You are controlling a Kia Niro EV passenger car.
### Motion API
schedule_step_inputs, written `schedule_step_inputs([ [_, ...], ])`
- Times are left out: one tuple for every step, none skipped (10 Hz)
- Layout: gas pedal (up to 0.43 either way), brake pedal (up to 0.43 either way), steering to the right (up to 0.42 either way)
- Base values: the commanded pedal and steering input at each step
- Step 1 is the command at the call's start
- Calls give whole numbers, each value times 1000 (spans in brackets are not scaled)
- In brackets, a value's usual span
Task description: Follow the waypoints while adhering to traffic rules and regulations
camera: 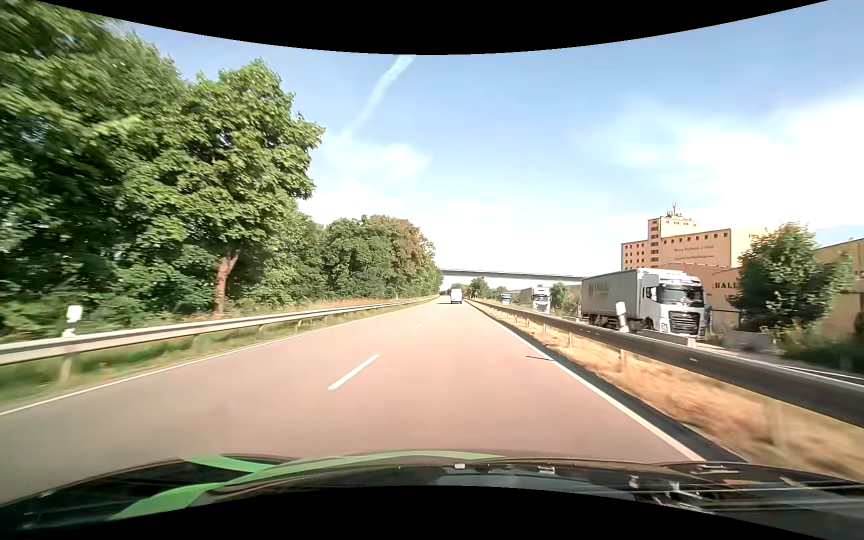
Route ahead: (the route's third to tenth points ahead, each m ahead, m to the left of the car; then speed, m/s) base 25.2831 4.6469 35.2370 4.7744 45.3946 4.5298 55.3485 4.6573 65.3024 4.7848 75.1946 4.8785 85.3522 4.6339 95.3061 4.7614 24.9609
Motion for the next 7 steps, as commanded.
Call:
schedule_step_inputs([
  [311,0,-1],
  [311,0,-1],
  [319,0,-1],
  [319,0,-1],
  [339,0,0],
  [350,0,-1],
  [370,0,0],
])
